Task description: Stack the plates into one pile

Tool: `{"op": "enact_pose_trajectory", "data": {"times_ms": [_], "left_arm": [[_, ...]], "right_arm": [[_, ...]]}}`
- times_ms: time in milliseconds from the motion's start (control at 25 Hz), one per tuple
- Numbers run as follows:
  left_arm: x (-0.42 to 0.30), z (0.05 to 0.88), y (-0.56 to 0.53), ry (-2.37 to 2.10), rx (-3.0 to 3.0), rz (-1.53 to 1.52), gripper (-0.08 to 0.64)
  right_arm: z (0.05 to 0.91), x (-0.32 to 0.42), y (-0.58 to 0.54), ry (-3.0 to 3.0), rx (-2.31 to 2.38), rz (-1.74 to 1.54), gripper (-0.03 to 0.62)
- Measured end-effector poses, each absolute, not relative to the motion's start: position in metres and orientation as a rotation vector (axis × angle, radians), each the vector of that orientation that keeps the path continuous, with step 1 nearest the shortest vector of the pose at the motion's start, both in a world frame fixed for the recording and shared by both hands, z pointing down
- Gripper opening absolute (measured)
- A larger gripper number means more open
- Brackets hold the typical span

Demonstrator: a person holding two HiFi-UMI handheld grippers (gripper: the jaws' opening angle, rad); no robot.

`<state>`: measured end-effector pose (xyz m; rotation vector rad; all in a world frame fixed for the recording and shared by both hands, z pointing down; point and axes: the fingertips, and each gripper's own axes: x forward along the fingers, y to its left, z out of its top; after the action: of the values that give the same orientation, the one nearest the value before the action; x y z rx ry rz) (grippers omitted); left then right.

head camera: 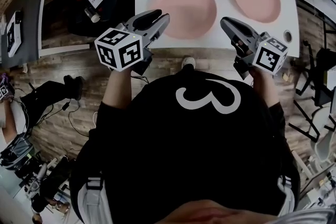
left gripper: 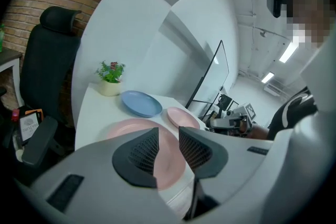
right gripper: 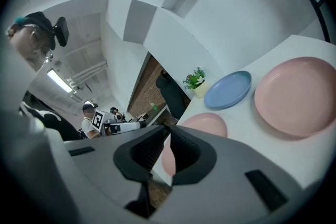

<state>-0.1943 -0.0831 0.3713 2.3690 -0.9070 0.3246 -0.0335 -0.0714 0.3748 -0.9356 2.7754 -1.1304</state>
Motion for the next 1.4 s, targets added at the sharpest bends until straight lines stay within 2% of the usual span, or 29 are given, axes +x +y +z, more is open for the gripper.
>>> {"op": "enact_pose_trajectory", "data": {"times_ms": [480, 600, 640, 960, 1400], "left_arm": [[-0.254, 0.44, -0.129, -0.972, 2.202, 0.454, 0.12], [-0.262, 0.459, -0.136, -0.976, 2.151, 0.456, 0.12], [-0.267, 0.466, -0.139, -0.976, 2.133, 0.452, 0.12], [-0.283, 0.506, -0.14, -0.976, 2.033, 0.454, 0.118], [-0.279, 0.52, -0.145, -0.967, 1.949, 0.358, 0.103]], "right_arm": [[0.422, -0.05, -0.116, 2.788, -1.106, -1.199, 0.037], [0.44, -0.052, -0.123, 2.789, -1.149, -1.262, 0.128], [0.449, -0.054, -0.127, 2.784, -1.167, -1.287, 0.135], [0.501, -0.041, -0.14, 2.717, -1.398, -1.444, 0.133], [0.529, -0.041, -0.138, 2.668, -1.41, -1.591, 0.133]]}}
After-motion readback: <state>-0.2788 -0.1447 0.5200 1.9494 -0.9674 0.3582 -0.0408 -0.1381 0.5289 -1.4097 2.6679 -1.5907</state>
